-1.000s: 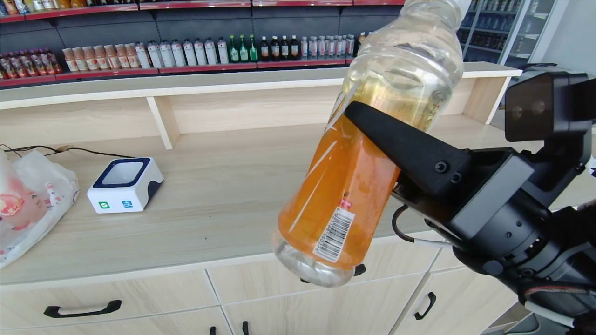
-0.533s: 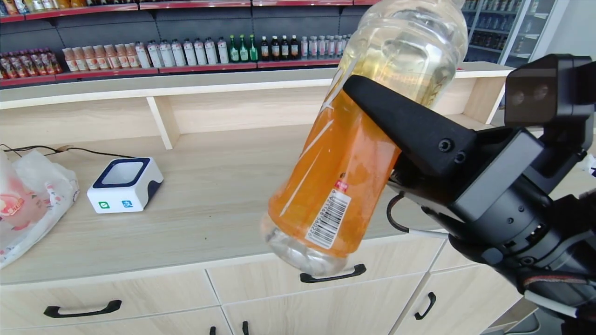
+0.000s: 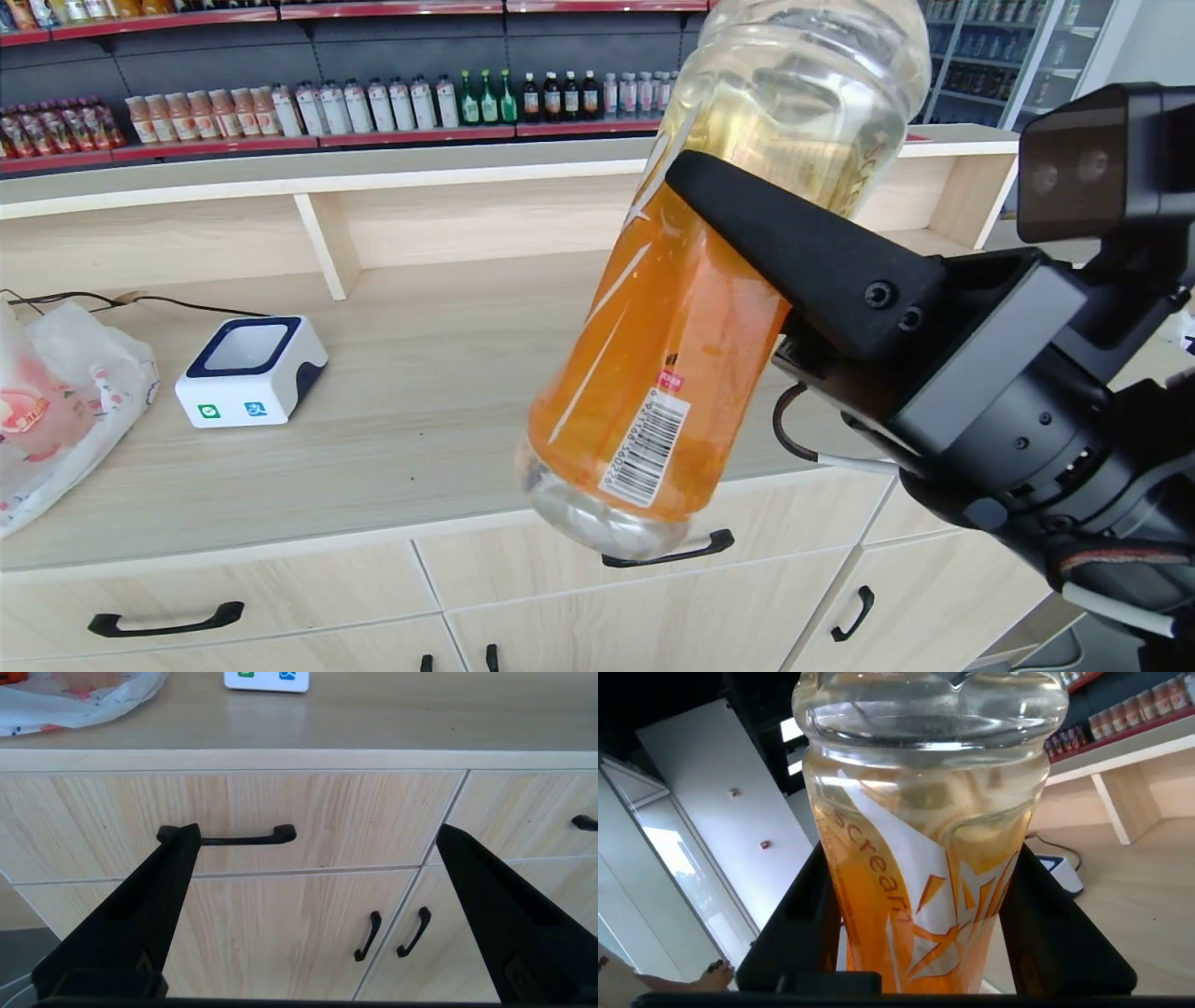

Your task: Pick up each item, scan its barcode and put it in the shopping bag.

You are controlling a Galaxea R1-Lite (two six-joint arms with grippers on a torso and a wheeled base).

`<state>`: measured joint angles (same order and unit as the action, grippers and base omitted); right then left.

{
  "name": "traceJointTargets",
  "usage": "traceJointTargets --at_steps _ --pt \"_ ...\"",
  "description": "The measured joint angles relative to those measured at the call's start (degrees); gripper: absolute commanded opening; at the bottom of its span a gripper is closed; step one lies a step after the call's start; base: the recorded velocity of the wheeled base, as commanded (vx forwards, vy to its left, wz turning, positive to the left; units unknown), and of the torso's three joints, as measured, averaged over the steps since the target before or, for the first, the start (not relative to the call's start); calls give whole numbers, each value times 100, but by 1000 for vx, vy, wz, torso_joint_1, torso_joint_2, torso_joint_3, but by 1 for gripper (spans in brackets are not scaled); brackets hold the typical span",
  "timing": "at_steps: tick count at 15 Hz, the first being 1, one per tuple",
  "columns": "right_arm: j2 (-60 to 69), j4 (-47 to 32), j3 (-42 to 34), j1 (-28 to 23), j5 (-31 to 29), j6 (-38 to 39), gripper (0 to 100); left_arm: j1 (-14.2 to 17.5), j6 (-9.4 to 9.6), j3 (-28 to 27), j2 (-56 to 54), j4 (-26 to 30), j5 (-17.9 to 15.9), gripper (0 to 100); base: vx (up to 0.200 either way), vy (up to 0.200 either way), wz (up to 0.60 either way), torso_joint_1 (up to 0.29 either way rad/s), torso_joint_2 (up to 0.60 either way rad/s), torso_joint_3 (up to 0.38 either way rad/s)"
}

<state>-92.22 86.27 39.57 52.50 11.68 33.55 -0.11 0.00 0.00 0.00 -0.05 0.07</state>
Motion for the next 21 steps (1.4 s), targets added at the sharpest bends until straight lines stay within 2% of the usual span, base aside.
traceJointTargets --at_steps 2,6,7,11,14,17,19,21 --pt "41 -176 76 -5 11 -199 0 0 0 0 0 0 0 100 0 0 0 0 0 0" --pt "177 -841 41 -367 0 -1741 0 1 0 0 0 0 0 100 0 0 0 0 0 0" --pt "232 -936 12 -555 4 -2304 0 1 0 0 0 -2 0 100 0 0 0 0 0 0" --pt "521 -991 -160 -1607 -29 -3445 0 1 0 0 0 0 0 100 0 0 0 0 0 0" --pt "769 -1000 -805 -2376 -424 -3557 0 0 0 0 0 0 0 100 0 0 0 0 0 0" --pt "890 -969 -774 -3404 -640 -3395 0 1 0 0 0 0 0 100 0 0 0 0 0 0" --pt "851 -983 -694 -3615 -675 -3333 0 1 0 0 0 0 0 100 0 0 0 0 0 0" --pt "816 -985 -763 -3755 -711 -3710 0 1 0 0 0 0 0 100 0 0 0 0 0 0"
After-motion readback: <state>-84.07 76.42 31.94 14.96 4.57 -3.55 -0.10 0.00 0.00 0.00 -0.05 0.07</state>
